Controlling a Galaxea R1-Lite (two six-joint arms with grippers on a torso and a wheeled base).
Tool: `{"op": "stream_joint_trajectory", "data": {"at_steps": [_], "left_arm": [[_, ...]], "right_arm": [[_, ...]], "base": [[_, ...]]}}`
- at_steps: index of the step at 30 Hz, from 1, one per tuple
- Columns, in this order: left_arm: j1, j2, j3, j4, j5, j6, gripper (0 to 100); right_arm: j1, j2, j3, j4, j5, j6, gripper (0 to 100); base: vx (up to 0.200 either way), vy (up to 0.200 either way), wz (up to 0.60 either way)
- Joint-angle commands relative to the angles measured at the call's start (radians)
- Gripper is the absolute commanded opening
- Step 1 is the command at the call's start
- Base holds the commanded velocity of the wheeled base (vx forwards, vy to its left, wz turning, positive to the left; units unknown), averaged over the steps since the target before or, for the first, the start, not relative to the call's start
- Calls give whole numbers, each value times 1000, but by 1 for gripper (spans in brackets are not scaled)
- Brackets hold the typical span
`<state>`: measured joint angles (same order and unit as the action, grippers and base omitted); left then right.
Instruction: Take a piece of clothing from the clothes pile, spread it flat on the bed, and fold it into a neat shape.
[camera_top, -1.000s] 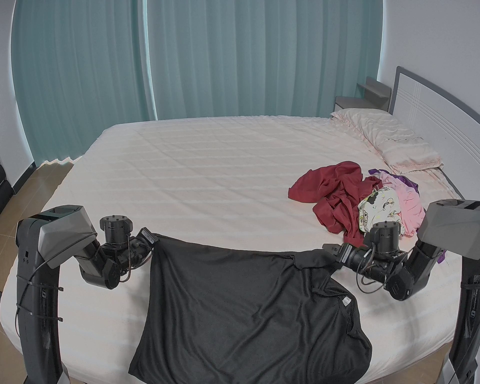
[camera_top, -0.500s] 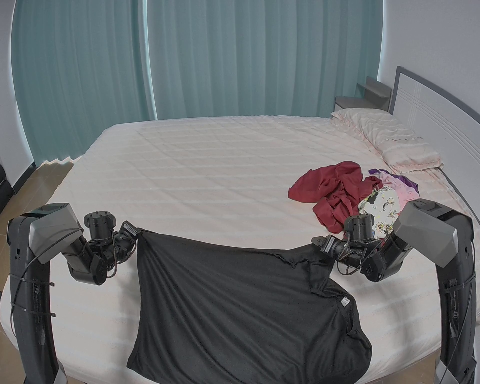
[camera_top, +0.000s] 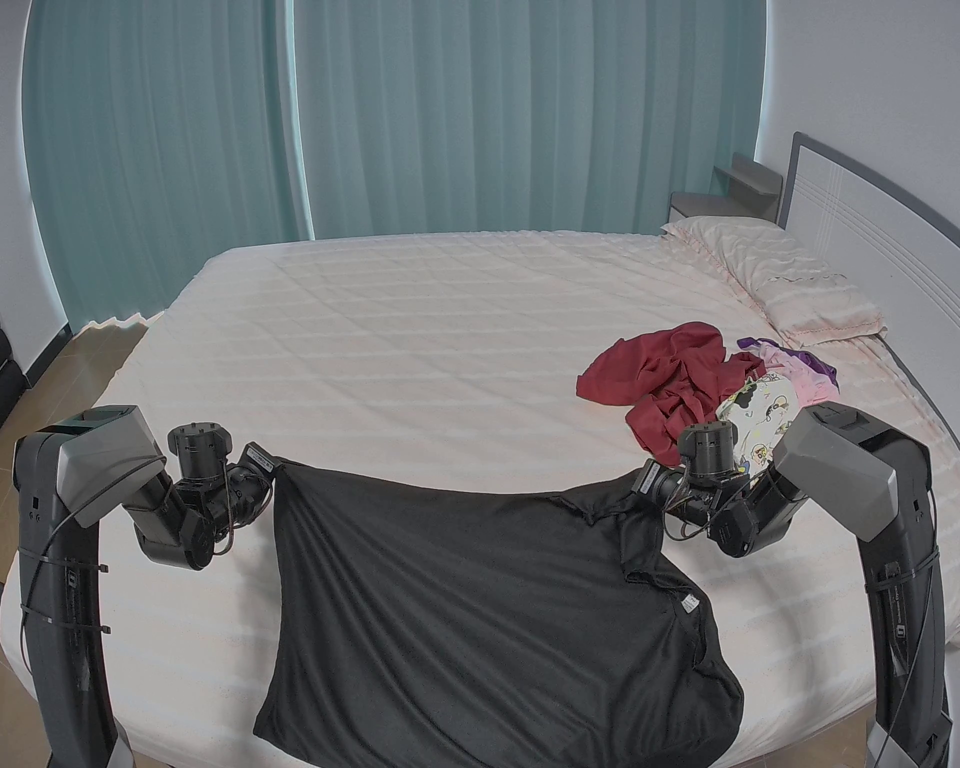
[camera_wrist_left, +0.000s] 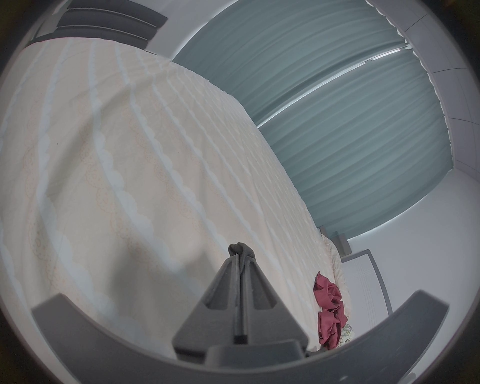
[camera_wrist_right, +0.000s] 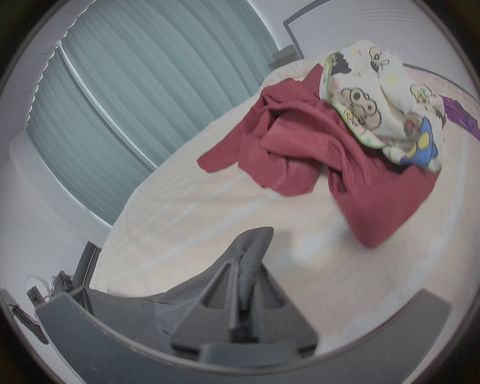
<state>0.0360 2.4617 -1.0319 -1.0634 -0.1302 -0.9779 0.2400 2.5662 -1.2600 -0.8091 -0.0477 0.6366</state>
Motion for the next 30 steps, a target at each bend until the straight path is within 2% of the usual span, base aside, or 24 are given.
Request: {"op": "stream_joint_trajectory", "data": {"at_steps": [1,7,8,12,16,22,30], "left_arm": [[-4,-13,4,23,1,2,0],[-7,-35,-59,128,31,4,0],[-7,-35,-89,195,37,8,0],[-10,-33,-198,341,60,10,0],[-7,-36,-274,424,90,16,0],[1,25,-332,456,92,24,0],[1,74,-335,457,93,25,0]], "right_arm": [[-30,-17,-36,-7,-1,2,0],[-87,-38,-147,1,-1,0,0],[-93,-38,-176,-5,-1,-2,0],[-82,-37,-240,7,-1,-5,0],[-70,-55,-272,31,3,-9,0],[-59,-9,-306,65,2,-9,0],[-57,60,-306,68,3,-20,0]], "base": [[0,0,0],[0,0,0],[0,0,0],[0,0,0],[0,0,0],[0,0,0],[0,0,0]]}}
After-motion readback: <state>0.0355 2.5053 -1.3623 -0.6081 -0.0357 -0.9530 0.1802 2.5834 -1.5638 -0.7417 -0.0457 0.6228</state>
